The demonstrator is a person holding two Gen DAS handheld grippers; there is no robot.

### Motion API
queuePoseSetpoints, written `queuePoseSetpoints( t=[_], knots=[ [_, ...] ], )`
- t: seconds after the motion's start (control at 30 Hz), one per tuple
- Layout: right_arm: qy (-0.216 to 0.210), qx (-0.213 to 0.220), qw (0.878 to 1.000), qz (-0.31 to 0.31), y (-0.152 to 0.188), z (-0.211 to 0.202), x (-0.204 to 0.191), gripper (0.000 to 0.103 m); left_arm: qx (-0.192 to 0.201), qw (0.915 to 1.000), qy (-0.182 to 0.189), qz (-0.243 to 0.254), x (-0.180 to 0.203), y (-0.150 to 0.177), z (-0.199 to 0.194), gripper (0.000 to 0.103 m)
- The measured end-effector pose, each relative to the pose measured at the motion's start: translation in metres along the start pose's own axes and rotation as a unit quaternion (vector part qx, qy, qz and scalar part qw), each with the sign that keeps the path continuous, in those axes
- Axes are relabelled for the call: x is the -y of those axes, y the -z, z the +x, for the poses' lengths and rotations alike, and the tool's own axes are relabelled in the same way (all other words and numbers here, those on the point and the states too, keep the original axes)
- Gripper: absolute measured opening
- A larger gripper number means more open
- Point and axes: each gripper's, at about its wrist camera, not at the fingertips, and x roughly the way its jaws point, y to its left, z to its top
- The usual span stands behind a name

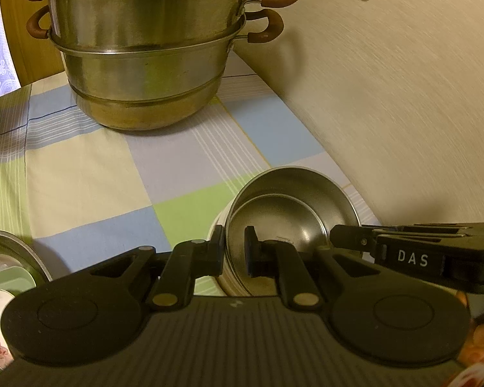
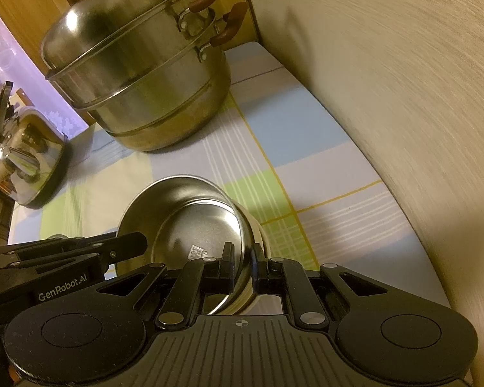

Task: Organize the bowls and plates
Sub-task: 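Lower the held small steel bowl into the cream bowl stack with both grippers, then open both grippers to release the steel bowl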

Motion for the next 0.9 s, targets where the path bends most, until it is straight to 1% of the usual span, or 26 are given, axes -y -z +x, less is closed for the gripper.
queuePoseSetpoints(
  t=[0.13,0.6,0.9],
  knots=[
    [0.002,0.006,1.000,-0.005,0.0014,-0.0013,-0.0018,0.010,-0.001,1.0000,-0.001,-0.001,-0.0008,0.0011,0.0013,0.011],
    [0.005,0.004,1.000,-0.004,0.0011,-0.0002,-0.0004,0.010,-0.003,1.0000,-0.003,-0.003,-0.0020,0.0032,0.0022,0.011],
    [0.001,0.010,1.000,-0.009,0.0026,-0.0033,-0.0013,0.010,0.000,1.0000,-0.004,-0.004,-0.0009,0.0055,-0.0015,0.011]
  ],
)
